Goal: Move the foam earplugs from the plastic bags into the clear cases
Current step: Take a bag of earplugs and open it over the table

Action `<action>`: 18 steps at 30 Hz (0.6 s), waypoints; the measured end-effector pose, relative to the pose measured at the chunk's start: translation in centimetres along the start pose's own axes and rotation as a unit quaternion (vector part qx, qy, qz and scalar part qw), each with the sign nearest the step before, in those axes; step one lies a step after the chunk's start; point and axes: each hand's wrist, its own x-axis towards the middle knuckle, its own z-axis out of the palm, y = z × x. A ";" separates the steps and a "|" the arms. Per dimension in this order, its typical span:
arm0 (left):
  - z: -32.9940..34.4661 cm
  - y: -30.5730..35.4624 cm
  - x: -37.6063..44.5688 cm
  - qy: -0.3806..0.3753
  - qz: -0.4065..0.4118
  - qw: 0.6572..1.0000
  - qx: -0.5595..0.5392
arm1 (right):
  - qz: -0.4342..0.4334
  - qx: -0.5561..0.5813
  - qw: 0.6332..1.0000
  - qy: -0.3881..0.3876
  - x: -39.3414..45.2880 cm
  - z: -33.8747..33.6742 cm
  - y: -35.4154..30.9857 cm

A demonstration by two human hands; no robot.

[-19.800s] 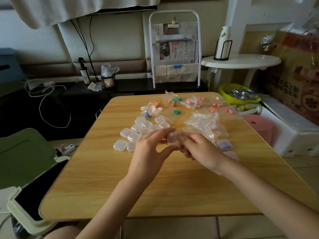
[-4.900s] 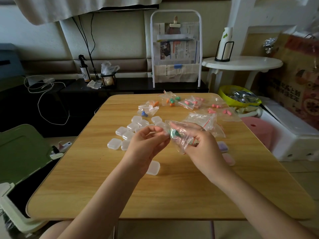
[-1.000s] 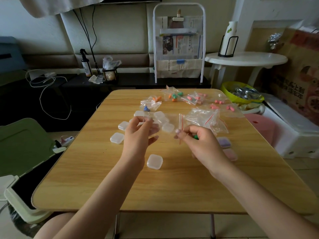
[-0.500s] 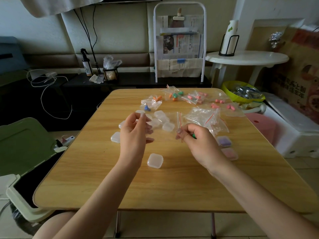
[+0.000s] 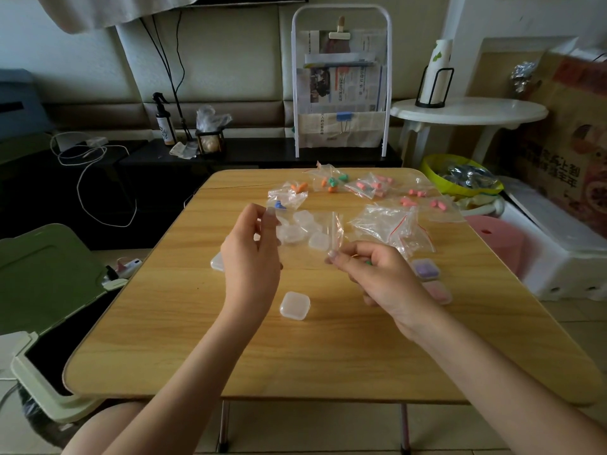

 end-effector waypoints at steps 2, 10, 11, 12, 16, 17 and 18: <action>0.0 0.1 0.0 0.003 0.001 1.000 0.002 | -0.001 0.009 1.000 0.005 0.0 -0.1 0.2; -0.2 -0.7 0.3 0.002 0.074 0.987 0.141 | -0.046 -0.001 0.999 0.011 0.1 -0.1 0.1; -0.2 -0.7 0.3 -0.001 0.079 0.986 0.146 | -0.051 -0.002 0.999 0.016 0.1 -0.1 0.1; -0.2 -0.8 0.3 -0.003 0.081 0.987 0.141 | -0.052 -0.002 0.998 0.020 0.1 -0.2 0.1; -0.2 -0.9 0.4 -0.011 0.084 0.990 0.109 | 0.006 0.032 0.999 -0.014 -0.1 -0.4 -0.3; -0.2 -0.9 0.4 -0.014 0.085 0.991 0.101 | 0.027 0.052 0.998 -0.033 -0.1 -0.5 -0.4; -0.1 -0.9 0.3 -0.019 0.087 0.992 0.091 | 0.041 0.067 0.996 -0.045 -0.1 -0.6 -0.6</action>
